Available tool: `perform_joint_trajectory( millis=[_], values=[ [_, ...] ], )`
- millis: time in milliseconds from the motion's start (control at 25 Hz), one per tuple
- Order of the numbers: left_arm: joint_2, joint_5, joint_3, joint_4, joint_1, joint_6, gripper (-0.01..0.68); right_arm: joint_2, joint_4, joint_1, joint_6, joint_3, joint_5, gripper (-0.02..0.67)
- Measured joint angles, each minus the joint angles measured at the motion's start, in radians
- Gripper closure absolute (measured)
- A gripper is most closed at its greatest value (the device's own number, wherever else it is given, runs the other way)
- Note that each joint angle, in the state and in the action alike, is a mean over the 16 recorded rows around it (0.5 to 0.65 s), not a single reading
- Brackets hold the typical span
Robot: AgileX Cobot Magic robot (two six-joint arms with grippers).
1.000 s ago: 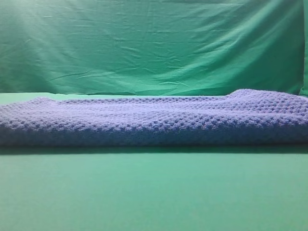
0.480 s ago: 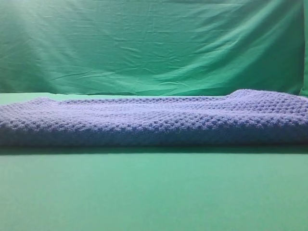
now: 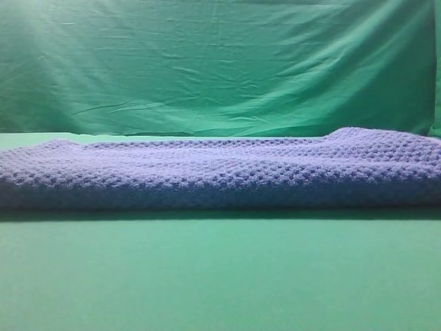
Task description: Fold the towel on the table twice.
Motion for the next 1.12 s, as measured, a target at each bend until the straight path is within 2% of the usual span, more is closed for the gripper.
perform_joint_trajectory(
  millis=[280,680,1120],
  values=[
    [0.0,0.0,0.0,0.0,0.074,0.0,0.615,0.0,0.0,-0.041,0.0,0.0,0.001,0.649],
    [0.0,0.0,0.0,0.0,0.214,0.0,0.615,0.0,0.0,-0.182,0.0,-0.001,0.002,0.649],
    [0.0,0.0,0.0,0.0,0.235,0.0,0.615,0.0,0.0,-0.287,0.0,-0.002,0.002,0.649]
  ],
)
